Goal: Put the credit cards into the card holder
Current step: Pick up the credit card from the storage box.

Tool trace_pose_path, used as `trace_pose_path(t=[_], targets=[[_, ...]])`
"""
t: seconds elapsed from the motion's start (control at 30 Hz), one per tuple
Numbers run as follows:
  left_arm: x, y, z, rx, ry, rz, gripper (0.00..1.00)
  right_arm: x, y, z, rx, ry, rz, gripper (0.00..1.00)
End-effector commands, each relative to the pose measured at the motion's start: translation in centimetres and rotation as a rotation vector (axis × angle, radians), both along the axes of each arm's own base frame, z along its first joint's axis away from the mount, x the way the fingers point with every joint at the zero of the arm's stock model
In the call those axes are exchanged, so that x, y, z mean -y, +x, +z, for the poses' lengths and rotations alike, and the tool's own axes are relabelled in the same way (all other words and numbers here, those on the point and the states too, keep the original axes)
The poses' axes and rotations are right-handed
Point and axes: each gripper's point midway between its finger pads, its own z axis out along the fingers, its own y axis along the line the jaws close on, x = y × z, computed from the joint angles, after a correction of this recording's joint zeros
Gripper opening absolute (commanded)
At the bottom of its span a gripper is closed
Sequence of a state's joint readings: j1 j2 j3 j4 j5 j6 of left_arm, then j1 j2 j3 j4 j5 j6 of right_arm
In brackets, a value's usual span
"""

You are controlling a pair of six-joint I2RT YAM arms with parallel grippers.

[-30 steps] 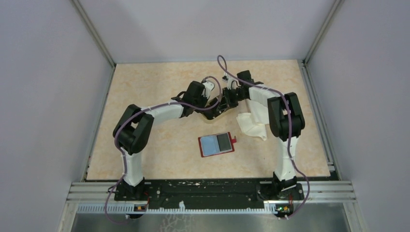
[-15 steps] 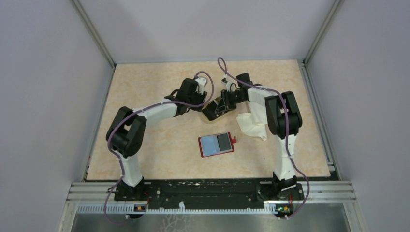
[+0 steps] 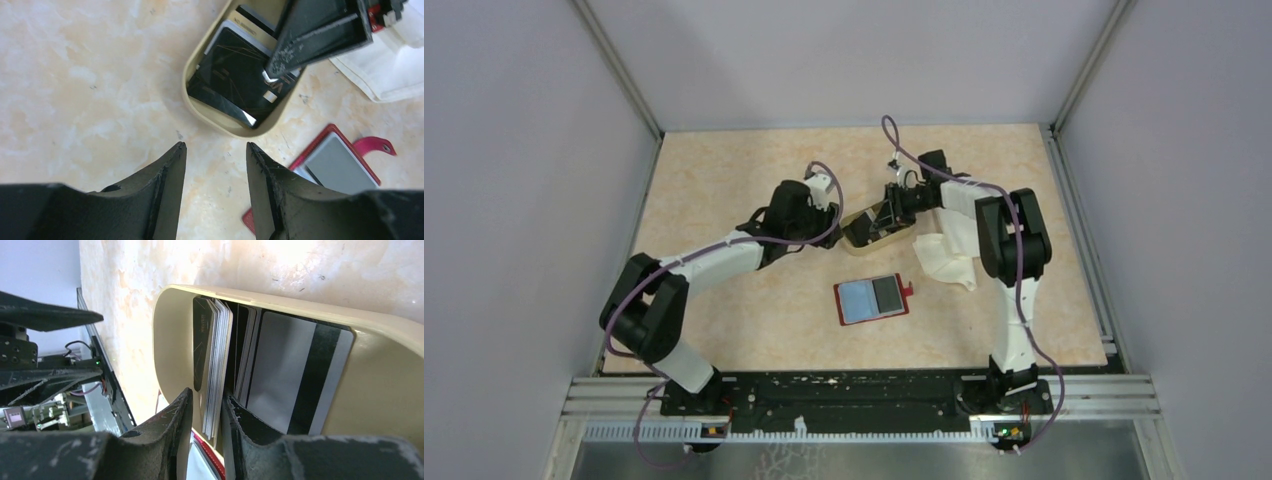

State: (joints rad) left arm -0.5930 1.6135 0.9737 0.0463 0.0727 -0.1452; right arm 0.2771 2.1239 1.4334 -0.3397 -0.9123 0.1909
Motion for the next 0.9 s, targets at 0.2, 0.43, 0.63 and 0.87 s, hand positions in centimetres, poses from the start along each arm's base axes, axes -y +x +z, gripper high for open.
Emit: trace_pose_path(t=[0.2,0.43,0.63,0.87], targets=[[1.0,-2.7,1.1,-0.017,-0.164,-0.059,0.54,0.6,0.6,1.4,0.020,0.055,-0.009,0.23],[0.7,-3.3,1.4,-0.014,-0.183,-0.057,0.54,1.3,1.1,1.9,0.027,0.061,-0.030,0.23],[0.7,-3.6,1.4,-0.018,-0.194,-0.059,0.53,1.7,1.4,2.0,0.029,0.057,-0.047,0.20],[0.8,-3.9,2.1,-0.013,-0.212,-0.068,0.53,2.2,1.9,2.0,0.051,0.025,-0.070,0.07]])
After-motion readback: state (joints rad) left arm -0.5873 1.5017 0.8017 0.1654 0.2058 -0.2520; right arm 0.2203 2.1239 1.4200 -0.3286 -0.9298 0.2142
